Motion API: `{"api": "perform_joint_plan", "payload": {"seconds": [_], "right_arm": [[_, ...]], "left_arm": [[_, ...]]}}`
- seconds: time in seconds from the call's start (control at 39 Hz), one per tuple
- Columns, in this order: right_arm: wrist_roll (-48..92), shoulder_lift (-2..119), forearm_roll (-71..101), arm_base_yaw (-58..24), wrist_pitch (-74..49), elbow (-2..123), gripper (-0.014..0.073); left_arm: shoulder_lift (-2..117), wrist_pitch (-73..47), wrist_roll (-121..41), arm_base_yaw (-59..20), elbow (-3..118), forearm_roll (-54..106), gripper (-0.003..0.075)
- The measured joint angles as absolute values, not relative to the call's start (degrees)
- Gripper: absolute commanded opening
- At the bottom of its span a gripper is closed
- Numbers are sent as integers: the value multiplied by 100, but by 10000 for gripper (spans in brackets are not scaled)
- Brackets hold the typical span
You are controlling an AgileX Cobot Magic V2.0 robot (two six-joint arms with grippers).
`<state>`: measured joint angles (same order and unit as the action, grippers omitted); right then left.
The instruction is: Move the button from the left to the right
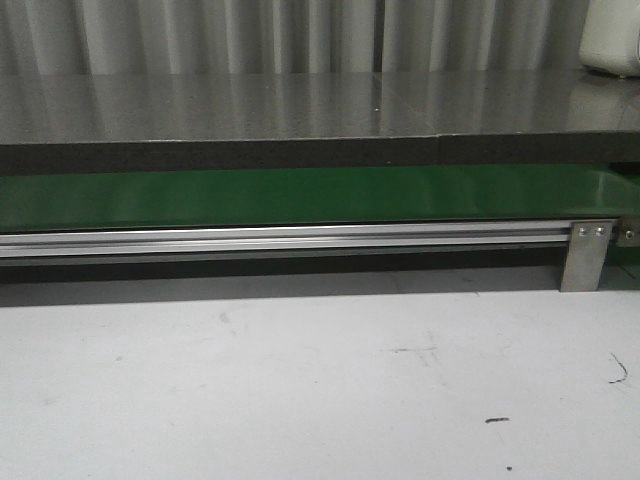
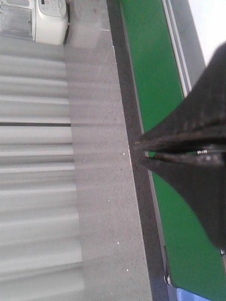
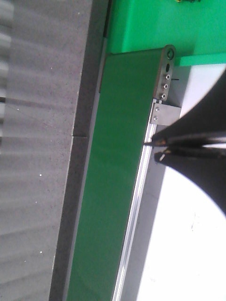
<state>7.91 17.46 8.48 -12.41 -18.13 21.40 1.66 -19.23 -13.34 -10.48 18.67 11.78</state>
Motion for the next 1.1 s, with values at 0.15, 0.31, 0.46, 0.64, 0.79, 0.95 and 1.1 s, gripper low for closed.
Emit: {"api": "perform_joint_plan", "payload": {"seconds": [0.15, 0.31, 0.46, 0.64, 0.79, 0.95, 1.1], "right_arm": [[791, 730, 848, -1241, -1826, 1865, -69], [791, 339, 848, -1241, -1835, 1829, -69], [804, 325, 848, -1241, -1835, 1829, -69], [804, 325, 848, -1241, -1835, 1786, -69], [804, 325, 848, -1241, -1835, 1777, -69], [804, 325, 848, -1241, -1835, 1777, -69], [804, 325, 848, -1241, -1835, 1777, -69]], "left_arm": [[166, -1923, -1334, -1048, 1867, 1178, -21], [166, -1923, -1334, -1048, 1867, 1178, -21], [166, -1923, -1334, -1048, 1867, 1178, -21], [166, -1923, -1334, -1048, 1867, 1178, -21], [166, -1923, -1334, -1048, 1867, 1178, -21], [166, -1923, -1334, -1048, 1867, 1178, -21], [166, -1923, -1334, -1048, 1867, 1178, -21]]}}
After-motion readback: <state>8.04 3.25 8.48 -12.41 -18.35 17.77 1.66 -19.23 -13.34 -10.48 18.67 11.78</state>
